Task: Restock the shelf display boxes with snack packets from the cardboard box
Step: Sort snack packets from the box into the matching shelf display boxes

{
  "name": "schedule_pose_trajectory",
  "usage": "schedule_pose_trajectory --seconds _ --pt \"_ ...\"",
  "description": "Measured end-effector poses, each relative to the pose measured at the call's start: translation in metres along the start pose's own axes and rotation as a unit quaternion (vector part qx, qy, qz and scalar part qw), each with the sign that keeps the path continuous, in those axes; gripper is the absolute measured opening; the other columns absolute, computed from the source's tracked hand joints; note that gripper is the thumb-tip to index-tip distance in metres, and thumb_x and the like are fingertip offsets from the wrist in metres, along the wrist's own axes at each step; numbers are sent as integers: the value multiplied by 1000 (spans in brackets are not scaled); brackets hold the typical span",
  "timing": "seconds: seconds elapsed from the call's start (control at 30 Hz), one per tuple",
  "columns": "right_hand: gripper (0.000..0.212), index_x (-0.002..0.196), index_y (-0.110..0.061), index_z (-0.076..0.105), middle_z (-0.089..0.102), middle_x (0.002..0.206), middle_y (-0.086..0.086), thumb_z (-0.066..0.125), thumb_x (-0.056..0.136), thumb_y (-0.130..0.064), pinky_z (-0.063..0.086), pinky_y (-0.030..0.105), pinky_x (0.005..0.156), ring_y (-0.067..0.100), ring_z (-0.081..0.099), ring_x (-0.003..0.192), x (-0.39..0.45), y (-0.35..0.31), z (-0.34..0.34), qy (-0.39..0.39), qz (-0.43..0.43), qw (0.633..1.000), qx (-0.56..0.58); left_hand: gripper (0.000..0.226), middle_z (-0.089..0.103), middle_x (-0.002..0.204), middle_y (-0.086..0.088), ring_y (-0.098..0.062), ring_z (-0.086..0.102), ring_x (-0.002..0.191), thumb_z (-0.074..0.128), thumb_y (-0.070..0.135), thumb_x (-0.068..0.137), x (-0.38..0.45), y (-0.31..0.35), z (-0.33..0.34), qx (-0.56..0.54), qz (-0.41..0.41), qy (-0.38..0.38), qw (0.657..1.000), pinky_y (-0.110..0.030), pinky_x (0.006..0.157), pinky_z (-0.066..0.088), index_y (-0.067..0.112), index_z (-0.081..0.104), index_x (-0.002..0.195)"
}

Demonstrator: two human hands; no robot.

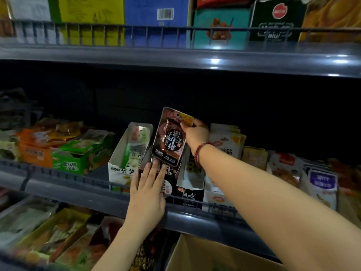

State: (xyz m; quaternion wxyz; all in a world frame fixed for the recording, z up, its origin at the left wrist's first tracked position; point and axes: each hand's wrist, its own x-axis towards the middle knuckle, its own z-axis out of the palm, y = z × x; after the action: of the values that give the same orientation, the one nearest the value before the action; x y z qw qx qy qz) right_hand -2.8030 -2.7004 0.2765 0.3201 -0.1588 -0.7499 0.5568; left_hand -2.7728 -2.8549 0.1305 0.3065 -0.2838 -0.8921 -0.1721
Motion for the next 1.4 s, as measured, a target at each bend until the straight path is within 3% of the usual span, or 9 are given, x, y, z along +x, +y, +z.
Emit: schedule_pose_trajectory --seconds 0.2,0.4,0.63,0.8,0.87,0.97,1.1,1.27,1.4 --pt "20 104 -14 67 68 103 2 64 90 -27 46 26 76 18 63 96 -11 31 7 -76 -51 983 -157 78 46 146 -15 -33 39 137 62 16 68 -2 2 2 13 7 -4 1000 -59 107 27 13 41 143" --pt "36 120 -10 62 66 114 2 69 86 -21 47 27 89 17 61 105 -22 55 4 -90 -33 986 -133 90 44 147 -18 -37 41 136 81 12 60 -1 7 -3 24 -13 -39 999 -61 105 30 9 46 142" --pt "36 123 -20 53 55 84 -8 66 89 -20 53 29 77 9 56 78 -58 44 -36 -96 -36 989 -103 72 44 147 -17 -34 41 137 75 9 71 -21 30 -25 -32 -22 -46 998 -61 106 31 8 50 139" --pt "24 104 -32 55 57 87 -10 64 89 -16 55 27 75 7 58 80 -124 38 -102 -130 -95 979 -124 51 27 158 -2 -18 22 147 53 15 94 -52 75 -57 -129 -11 -67 989 -40 119 9 20 43 144" --pt "22 102 -32 58 59 94 -5 64 88 -15 51 15 70 5 58 80 -154 40 -131 -148 -105 973 -143 48 23 158 5 -10 17 147 45 22 99 -67 98 -70 -159 1 -94 983 -33 121 5 25 38 146" --pt "20 104 -31 60 60 96 -10 65 88 -19 48 9 68 1 58 82 -197 44 -181 -175 -103 957 -207 43 38 149 7 -8 32 139 46 23 98 -89 132 -83 -224 12 -144 964 -26 117 21 25 45 141" --pt "18 98 -38 61 56 95 -16 66 87 -26 45 11 74 -3 55 86 -245 59 -249 -224 -100 910 -334 34 52 130 10 1 46 116 51 21 97 -125 171 -85 -293 1 -263 919 3 86 26 26 55 130" --pt "16 104 -41 60 53 99 -24 61 89 -36 43 15 85 -6 50 97 -291 87 -324 -226 -74 874 -423 26 62 121 10 -3 60 96 50 22 97 -161 209 -71 -316 -37 -404 858 -15 80 45 30 60 120" --pt "13 101 -46 58 54 92 -31 58 90 -40 36 17 89 -7 50 96 -316 109 -370 -250 -56 858 -445 16 68 110 -5 -15 58 73 48 23 100 -171 233 -51 -320 -71 -504 799 -26 64 44 33 59 108"
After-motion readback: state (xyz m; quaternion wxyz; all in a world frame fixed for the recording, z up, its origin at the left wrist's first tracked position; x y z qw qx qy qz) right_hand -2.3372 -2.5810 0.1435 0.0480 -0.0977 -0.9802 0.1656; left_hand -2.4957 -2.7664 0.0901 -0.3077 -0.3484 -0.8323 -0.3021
